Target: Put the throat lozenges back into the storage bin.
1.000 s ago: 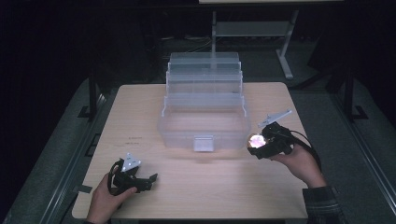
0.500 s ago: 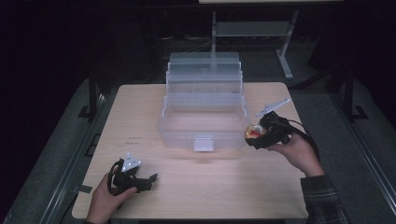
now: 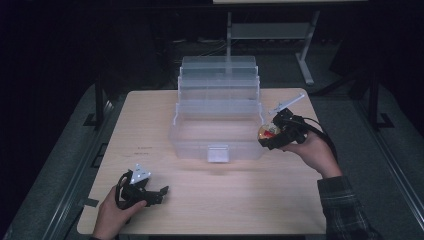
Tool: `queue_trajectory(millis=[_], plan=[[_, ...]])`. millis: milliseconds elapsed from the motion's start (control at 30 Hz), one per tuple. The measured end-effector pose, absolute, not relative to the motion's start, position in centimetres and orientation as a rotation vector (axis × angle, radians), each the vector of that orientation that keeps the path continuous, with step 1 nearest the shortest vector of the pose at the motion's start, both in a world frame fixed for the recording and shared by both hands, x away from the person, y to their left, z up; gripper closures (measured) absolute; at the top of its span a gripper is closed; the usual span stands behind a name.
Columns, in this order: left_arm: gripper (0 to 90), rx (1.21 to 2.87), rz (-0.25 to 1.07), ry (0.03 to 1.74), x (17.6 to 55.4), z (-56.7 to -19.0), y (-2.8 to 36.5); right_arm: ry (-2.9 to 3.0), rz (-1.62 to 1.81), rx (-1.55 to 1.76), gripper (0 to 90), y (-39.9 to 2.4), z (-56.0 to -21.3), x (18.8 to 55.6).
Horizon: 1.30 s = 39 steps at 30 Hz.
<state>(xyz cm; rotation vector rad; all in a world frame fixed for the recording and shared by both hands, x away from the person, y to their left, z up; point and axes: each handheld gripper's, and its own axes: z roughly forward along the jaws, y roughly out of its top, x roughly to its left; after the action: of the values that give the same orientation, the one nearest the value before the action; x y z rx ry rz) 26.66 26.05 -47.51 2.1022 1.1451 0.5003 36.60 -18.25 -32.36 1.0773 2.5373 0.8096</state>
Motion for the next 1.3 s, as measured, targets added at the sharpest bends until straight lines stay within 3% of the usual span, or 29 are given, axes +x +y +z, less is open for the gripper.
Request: queue_trajectory(millis=[533, 1300], plan=[[10.6, 2.102, 0.500, 1.145, 26.7, -47.5, 26.0, 2.554, 0.806, 1.059, 19.7, -16.1, -31.8, 38.9], [10.6, 2.105, 0.498, 1.145, 26.6, -47.5, 26.1, 2.598, 0.772, 1.117, 19.6, -14.9, -34.8, 42.0]])
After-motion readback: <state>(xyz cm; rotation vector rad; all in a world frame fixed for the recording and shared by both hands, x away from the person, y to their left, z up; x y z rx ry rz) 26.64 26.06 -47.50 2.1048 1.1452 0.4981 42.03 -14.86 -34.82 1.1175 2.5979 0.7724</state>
